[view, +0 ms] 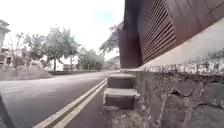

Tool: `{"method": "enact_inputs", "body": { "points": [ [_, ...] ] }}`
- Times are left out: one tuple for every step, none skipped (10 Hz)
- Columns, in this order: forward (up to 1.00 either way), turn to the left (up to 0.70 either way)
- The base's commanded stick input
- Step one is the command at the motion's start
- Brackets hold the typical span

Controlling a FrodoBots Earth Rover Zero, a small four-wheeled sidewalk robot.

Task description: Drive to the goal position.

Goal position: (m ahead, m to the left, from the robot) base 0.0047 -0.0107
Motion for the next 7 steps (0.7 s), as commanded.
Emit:
{"method": "enact_inputs", "body": {
  "points": [
    [0.34,-0.07],
    [0.17,-0.03],
    [0.0,0.0],
    [0.0,0.0],
    [0.0,0.0],
    [0.0,0.0],
    [0.0,0.0]
  ]
}}
